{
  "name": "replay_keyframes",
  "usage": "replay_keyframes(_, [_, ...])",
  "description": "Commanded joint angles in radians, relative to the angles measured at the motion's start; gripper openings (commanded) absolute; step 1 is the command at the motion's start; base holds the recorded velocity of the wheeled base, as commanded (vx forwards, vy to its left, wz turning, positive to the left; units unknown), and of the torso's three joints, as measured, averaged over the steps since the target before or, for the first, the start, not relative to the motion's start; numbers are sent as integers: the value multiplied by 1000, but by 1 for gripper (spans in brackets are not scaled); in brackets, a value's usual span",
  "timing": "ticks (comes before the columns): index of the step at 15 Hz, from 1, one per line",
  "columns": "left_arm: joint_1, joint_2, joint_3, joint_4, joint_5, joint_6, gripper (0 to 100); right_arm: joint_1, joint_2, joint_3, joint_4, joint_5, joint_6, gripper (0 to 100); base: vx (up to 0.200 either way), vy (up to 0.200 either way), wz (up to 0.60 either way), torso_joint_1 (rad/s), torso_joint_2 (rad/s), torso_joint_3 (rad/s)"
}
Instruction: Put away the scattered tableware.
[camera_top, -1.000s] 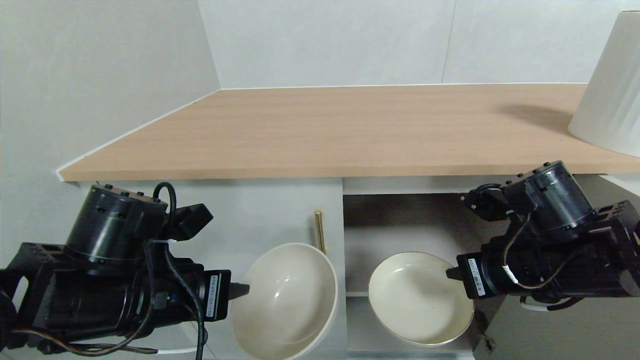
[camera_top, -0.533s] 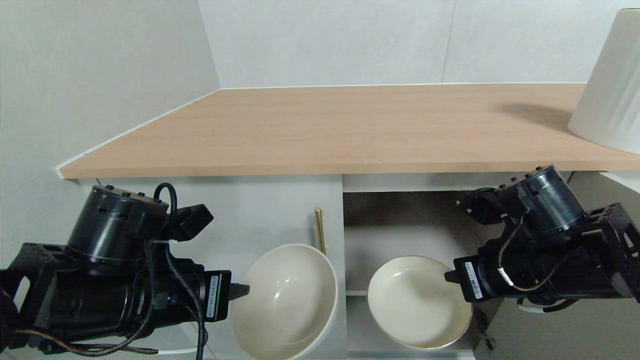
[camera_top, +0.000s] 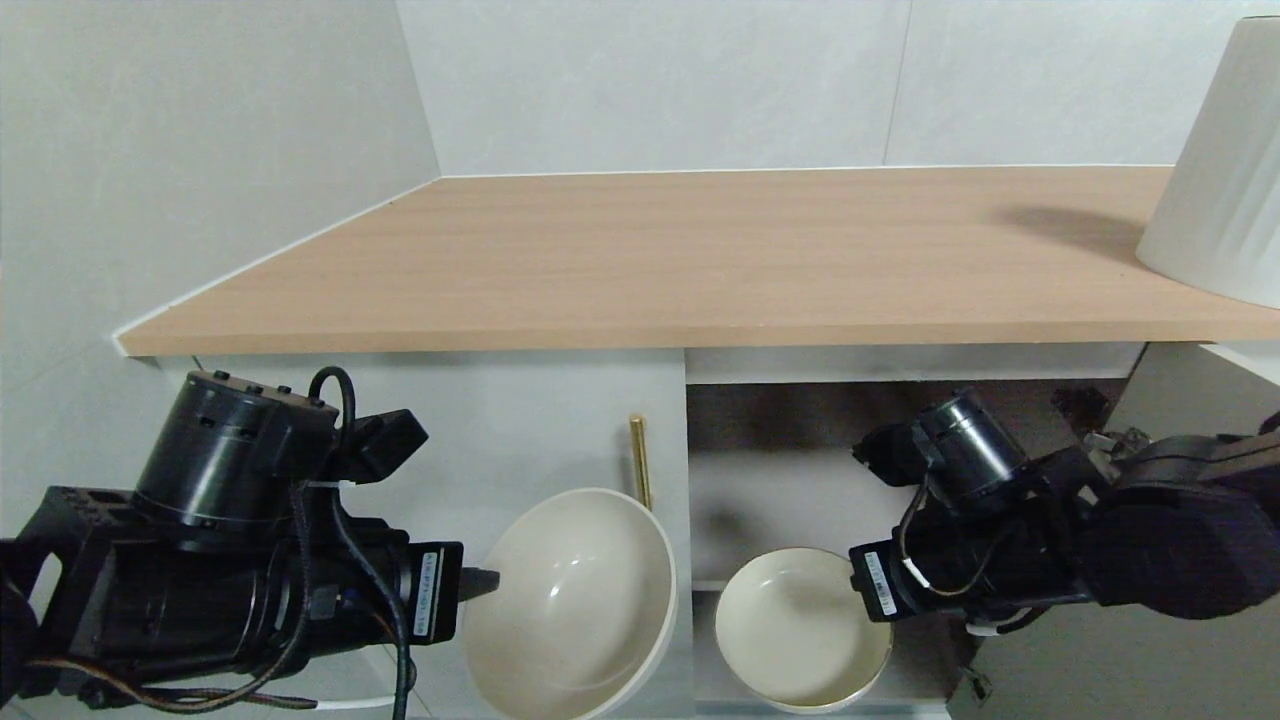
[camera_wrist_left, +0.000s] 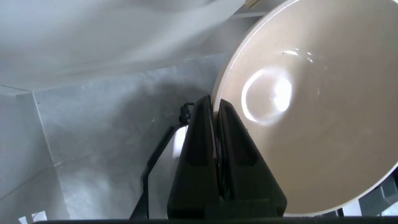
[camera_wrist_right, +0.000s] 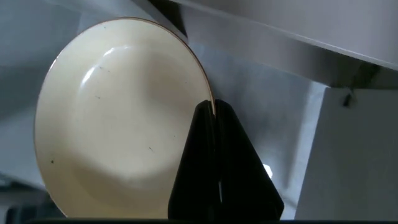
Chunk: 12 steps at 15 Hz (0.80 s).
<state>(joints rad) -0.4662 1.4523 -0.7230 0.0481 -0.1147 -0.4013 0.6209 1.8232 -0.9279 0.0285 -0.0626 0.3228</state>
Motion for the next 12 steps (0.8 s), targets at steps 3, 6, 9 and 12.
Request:
replay_keyframes(3, [-2, 8, 0, -1, 0, -1, 0, -73, 240, -5, -180, -8, 24, 0, 0, 0, 0, 0, 0, 0])
replay_keyframes(6, [-2, 8, 0, -1, 0, -1, 0, -115, 327, -16, -346, -25, 96, 0, 0, 0, 0, 0, 0, 0])
replay_keyframes(9, [-2, 8, 0, -1, 0, -1, 0, -167, 409, -29, -493, -106, 113, 0, 0, 0, 0, 0, 0, 0])
replay_keyframes(12, [-2, 10, 0, -1, 0, -1, 0, -194, 459, -54, -549, -151, 116, 0, 0, 0, 0, 0, 0, 0])
